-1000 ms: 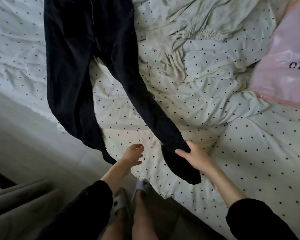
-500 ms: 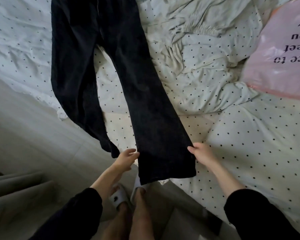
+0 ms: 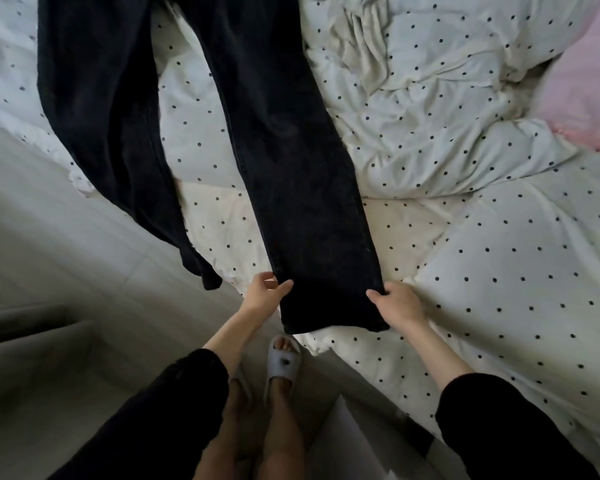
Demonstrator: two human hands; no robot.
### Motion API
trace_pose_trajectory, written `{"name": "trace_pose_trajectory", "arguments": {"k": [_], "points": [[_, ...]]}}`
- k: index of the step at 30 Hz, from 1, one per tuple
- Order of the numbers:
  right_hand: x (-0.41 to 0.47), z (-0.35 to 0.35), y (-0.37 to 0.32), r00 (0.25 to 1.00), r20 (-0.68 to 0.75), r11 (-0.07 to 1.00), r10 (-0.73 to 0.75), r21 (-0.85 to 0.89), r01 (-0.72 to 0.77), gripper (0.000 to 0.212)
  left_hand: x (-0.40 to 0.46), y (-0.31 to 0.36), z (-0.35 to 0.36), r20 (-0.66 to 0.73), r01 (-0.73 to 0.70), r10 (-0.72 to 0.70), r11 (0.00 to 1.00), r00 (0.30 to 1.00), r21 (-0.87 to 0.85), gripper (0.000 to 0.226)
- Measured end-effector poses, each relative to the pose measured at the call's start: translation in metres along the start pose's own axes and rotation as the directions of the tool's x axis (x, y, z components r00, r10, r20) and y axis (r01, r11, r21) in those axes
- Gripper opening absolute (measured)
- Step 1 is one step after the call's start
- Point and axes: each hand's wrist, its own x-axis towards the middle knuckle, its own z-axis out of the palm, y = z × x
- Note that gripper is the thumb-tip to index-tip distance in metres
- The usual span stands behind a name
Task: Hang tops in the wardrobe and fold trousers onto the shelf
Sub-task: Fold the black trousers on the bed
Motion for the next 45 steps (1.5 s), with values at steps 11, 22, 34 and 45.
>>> {"name": "trace_pose_trajectory", "arguments": {"k": [11,22,34,45], "points": [[-0.069,-0.006,-0.006,0.963,0.230,0.977,-0.140,0.192,0.096,0.030,-0.065,-0.033,-0.052,-0.185,-0.126,0.166,0.970,0.969,0.208,0.022],[-0.072,-0.030,-0.048,0.968,0.241,0.992,-0.071,-0.084,0.094,0.048,-0.085,-0.008,-0.097,0.097,-0.062,0.003,0.789,0.995,0.611,0.022],[-0.043,-0.053,-0.301,0.892,0.123,0.900,-0.435,0.017,0.436,0.047,-0.013,0.157,-0.262,-0.156,-0.208,0.297,0.882,0.942,0.423,0.028],[0.073,-0.017,-0.564,0.837,-0.147,0.847,-0.527,-0.166,0.504,0.053,0.186,0.380,-0.440,-0.164,-0.330,0.452,0.813,0.877,0.479,0.041]]}}
